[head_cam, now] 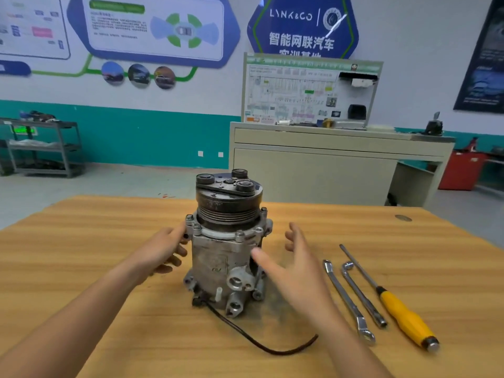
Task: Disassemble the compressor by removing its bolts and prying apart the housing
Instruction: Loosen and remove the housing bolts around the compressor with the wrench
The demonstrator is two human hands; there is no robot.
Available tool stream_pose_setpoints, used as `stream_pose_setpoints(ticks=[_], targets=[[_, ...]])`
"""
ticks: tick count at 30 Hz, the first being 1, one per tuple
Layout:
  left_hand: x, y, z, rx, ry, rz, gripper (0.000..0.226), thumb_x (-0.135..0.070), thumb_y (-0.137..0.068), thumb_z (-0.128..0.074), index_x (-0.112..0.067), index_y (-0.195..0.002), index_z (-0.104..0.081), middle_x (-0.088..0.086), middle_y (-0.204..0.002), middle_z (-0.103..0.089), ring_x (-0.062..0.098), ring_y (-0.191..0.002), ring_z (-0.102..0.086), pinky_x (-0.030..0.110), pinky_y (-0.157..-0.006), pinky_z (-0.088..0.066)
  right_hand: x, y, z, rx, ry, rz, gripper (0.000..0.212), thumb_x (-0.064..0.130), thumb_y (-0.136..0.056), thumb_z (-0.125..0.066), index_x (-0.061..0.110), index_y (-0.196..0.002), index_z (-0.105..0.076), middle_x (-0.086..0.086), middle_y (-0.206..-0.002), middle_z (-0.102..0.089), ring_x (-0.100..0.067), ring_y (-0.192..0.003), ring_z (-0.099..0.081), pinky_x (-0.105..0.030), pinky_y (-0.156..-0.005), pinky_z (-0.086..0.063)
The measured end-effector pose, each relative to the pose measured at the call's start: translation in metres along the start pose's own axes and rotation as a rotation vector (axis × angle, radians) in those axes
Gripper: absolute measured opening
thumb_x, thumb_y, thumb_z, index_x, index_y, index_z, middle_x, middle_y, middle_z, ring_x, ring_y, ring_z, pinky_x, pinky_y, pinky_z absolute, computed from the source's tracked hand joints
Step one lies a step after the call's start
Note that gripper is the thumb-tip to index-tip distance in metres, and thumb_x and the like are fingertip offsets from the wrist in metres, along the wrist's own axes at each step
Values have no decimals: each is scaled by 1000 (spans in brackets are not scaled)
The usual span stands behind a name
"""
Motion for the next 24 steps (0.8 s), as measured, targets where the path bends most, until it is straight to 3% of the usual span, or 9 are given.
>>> stream_pose_setpoints(ticks=[2,4,6,9,13,15,18,22,24], targets=[[2,-3,-8,-54,55,-54,49,-57,-95,-25,-19,-113,-51,1,-106,-58,17,-86,-57,31,-64,-41,4,15,-23,47,69,32,119,87,-46,-50,49,-136,18,21,-151,-9,-11,-138,-18,-43,-110,-26],[3,-1,-21,-50,264,-92,41,-52,-97,-24,-27,-113,-52,-6,-114,-56,15,-96,-54,39,-82,-41,6,21,-41,40,131,74,121,79,-55,-57,47,-134,28,18,-153,-2,-13,-140,-10,-44,-114,-16],[3,2,-36,-40,466,-89,38,-48,-98,-22,-32,-100,-56,-9,-109,-58,13,-97,-54,42,-87,-40,6,20,-49,-8,198,92,121,71,-63,-61,39,-136,31,11,-152,-17,-16,-138,-17,-44,-114,-18],[2,6,-47,-71,628,-17,45,-50,-96,-20,-30,-94,-59,-6,-98,-61,12,-94,-54,36,-77,-41,-1,18,-54,-43,219,72,117,65,-69,-61,35,-138,28,6,-128,-50,-21,-124,-38,-41,-106,-34],[-2,10,-52,-78,738,57,49,-55,-93,-25,-27,-91,-65,-2,-91,-66,17,-89,-58,34,-72,-45,-9,11,-57,-51,110,73,111,59,-66,-66,37,-143,11,8,-121,-55,-18,-117,-47,-35,-93,-46],[-3,12,-52,-95,788,48,50,-54,-93,-26,-26,-89,-67,0,-88,-70,19,-90,-60,34,-71,-47,-12,6,-55,-19,61,61,112,56,-63,-70,36,-144,4,14,-108,-58,-8,-103,-54,-21,-81,-48],[3,15,-61,-108,861,1,54,-52,-95,-28,-27,-75,-71,-9,-68,-71,12,-82,-62,31,-67,-45,-19,1,-42,22,1,-6,105,54,-57,-74,36,-143,-16,24,-92,-56,6,-85,-52,-6,-63,-38],[10,26,-70,-10,772,-100,41,-47,-98,-27,-32,-84,-62,-22,-75,-67,-6,-76,-54,28,-75,-43,-32,-2,-16,9,91,9,41,56,-56,-76,45,-91,-58,44,-61,-50,23,-75,-52,0,-51,-37],[21,26,-59,76,646,-191,24,-37,-98,-35,-37,-94,-58,-28,-96,-63,-12,-86,-51,27,-84,-38,-35,-2,-6,3,119,26,42,58,-59,-74,36,-93,-66,41,-58,-50,26,-68,-48,2,-51,-36]])
Point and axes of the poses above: each hand's wrist, its own y-axis away from the middle knuckle, its own z-axis out of the back of the hand, x = y × z, the point moved 3 cm from there along -y, towards the middle knuckle
